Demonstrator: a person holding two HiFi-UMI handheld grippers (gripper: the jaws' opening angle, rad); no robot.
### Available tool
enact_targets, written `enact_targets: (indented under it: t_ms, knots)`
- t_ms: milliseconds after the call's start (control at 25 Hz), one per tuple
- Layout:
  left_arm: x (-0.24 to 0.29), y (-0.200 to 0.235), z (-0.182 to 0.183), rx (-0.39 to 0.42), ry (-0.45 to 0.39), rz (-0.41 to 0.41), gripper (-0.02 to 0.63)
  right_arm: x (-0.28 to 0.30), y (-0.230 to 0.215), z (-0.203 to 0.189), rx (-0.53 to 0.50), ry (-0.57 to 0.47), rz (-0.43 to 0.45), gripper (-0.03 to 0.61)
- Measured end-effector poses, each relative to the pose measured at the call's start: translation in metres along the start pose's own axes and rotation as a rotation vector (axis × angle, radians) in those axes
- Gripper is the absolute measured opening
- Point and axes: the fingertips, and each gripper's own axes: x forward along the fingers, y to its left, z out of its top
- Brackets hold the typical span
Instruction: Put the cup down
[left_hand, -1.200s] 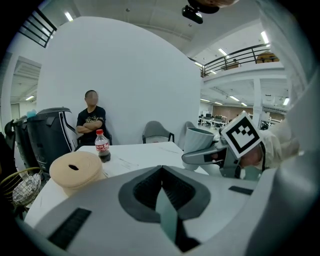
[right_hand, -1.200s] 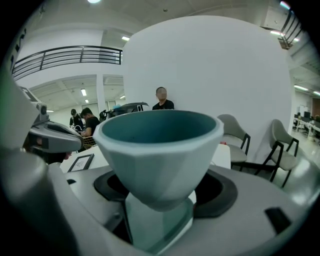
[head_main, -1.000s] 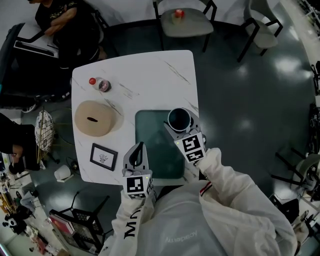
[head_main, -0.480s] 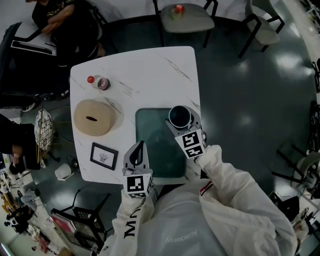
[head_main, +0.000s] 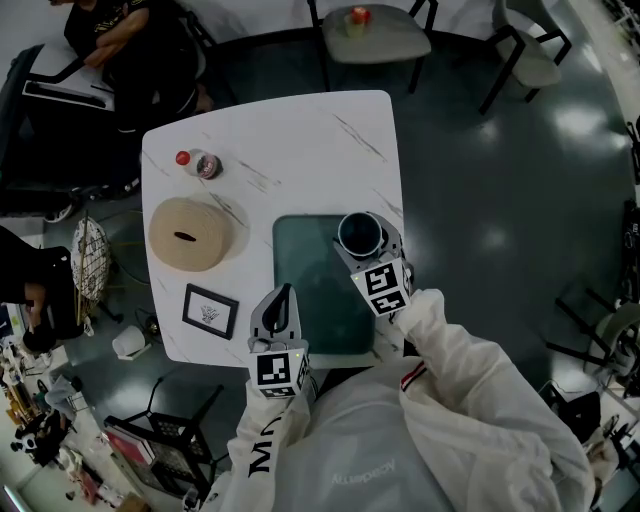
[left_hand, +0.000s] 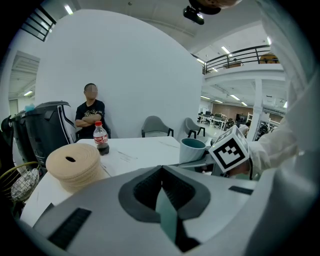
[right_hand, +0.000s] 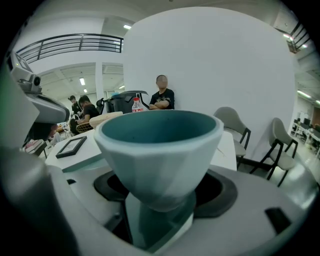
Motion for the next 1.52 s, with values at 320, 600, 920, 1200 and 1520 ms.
enact_targets:
  t_ms: [320, 600, 920, 1200, 1520]
  knots:
    - [0.000, 0.000, -0.001, 0.001, 0.003, 0.000, 0.011, 0.001, 0.001, -0.008, -0.013, 0.012, 0.001, 0.357]
    - [0.002, -0.002, -0.005, -0.005, 0.008, -0.010, 0.011, 0.000, 0.001, -0.011, -0.018, 0.009, 0.007, 0.357]
    - [0.000, -0.007, -0.003, -0.002, 0.006, -0.024, 0.011, -0.001, 0.001, -0.010, -0.013, 0.013, 0.009, 0.357]
    - [0.000, -0.011, -0.003, 0.004, 0.003, -0.044, 0.011, 0.004, 0.004, -0.013, 0.024, 0.015, 0.030, 0.357]
    - [-0.002, -0.017, 0.001, 0.008, -0.004, -0.058, 0.011, 0.005, 0.005, -0.014, 0.049, 0.039, 0.030, 0.359]
